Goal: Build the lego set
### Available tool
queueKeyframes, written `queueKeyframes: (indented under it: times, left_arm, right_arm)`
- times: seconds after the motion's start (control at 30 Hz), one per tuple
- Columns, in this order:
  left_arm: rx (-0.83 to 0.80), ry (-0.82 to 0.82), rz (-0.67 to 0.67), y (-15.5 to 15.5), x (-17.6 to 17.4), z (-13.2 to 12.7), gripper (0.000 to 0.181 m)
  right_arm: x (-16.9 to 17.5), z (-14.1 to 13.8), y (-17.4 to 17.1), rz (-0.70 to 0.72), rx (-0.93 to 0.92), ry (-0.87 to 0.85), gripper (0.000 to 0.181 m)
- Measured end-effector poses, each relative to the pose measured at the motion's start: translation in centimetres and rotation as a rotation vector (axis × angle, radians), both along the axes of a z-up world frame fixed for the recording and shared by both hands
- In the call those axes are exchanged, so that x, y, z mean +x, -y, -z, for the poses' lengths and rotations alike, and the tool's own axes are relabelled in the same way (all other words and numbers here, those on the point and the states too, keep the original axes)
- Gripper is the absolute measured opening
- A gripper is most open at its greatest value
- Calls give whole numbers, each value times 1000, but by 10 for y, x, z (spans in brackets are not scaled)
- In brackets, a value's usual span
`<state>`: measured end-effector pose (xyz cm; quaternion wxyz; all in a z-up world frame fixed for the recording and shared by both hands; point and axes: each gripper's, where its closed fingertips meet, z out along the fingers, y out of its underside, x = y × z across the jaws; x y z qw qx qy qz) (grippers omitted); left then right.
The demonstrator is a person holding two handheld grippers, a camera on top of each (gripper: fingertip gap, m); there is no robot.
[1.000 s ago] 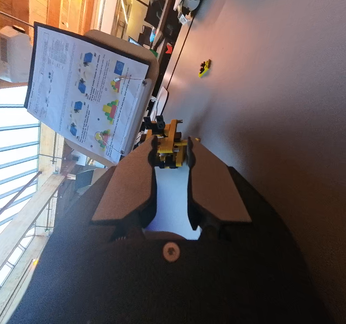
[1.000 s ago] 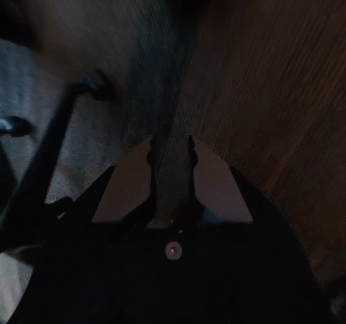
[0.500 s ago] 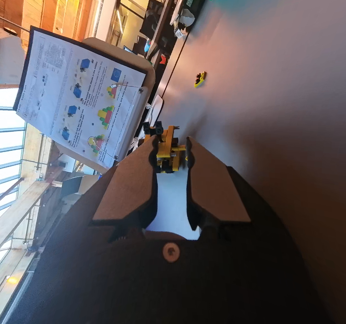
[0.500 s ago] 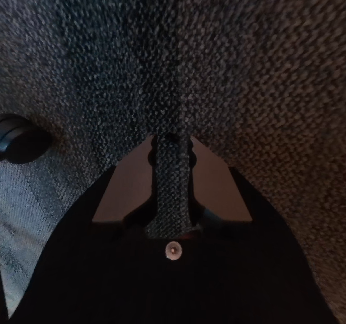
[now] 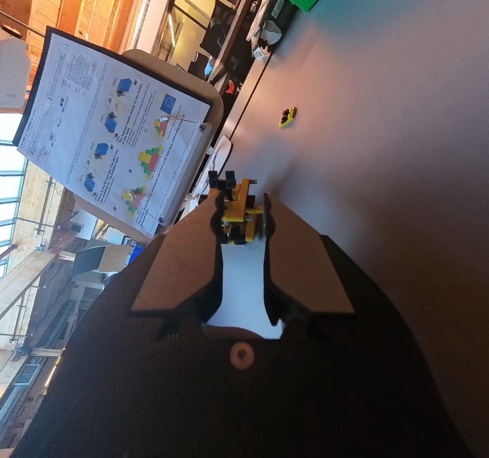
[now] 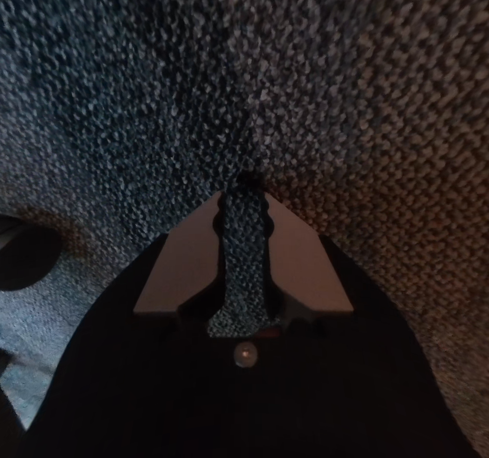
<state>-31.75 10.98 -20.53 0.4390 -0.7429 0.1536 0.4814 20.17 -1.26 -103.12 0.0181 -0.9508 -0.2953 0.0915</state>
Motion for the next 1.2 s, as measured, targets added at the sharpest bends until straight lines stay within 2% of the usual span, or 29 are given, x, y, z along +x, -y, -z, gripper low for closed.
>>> queueKeyframes:
  times: [0.03, 0.23, 0.33, 0.5, 0.57, 0.67, 0.87, 0.93, 1.0, 1.2]
  left_arm:
    - [-3, -2, -1, 0, 0, 0, 26]
    - [-22, -10, -11, -1, -2, 3, 26]
    - [-17, -9, -17, -1, -3, 3, 26]
    - [-11, -5, -21, 0, -4, 2, 26]
    - [-12, -5, -22, 0, -4, 2, 26]
    - [-8, -2, -20, 0, -4, 1, 25]
    - [-10, 4, -17, 0, -4, 2, 25]
    - [-17, 4, -17, 0, -4, 3, 25]
    - [-18, 5, -14, 0, -4, 3, 25]
    - [-18, 6, -16, 0, -4, 3, 24]
  right_arm:
    - [-1, 0, -1, 26, -5, -10, 24]
    - [-2, -1, -6, 212, -52, -69, 21]
    - [-3, -1, -6, 250, -47, -48, 24]
    - [5, 2, -10, 302, -55, 36, 6]
    - [9, 2, -11, 298, -57, 51, 0]
    - [10, 3, -11, 244, -53, 62, 0]
    - [14, -1, -8, 243, -46, 14, 0]
    - [18, -3, -12, 279, -38, -15, 14]
    - [21, -3, -14, 299, -43, -26, 15]
    - [10, -3, -17, 225, -15, -6, 15]
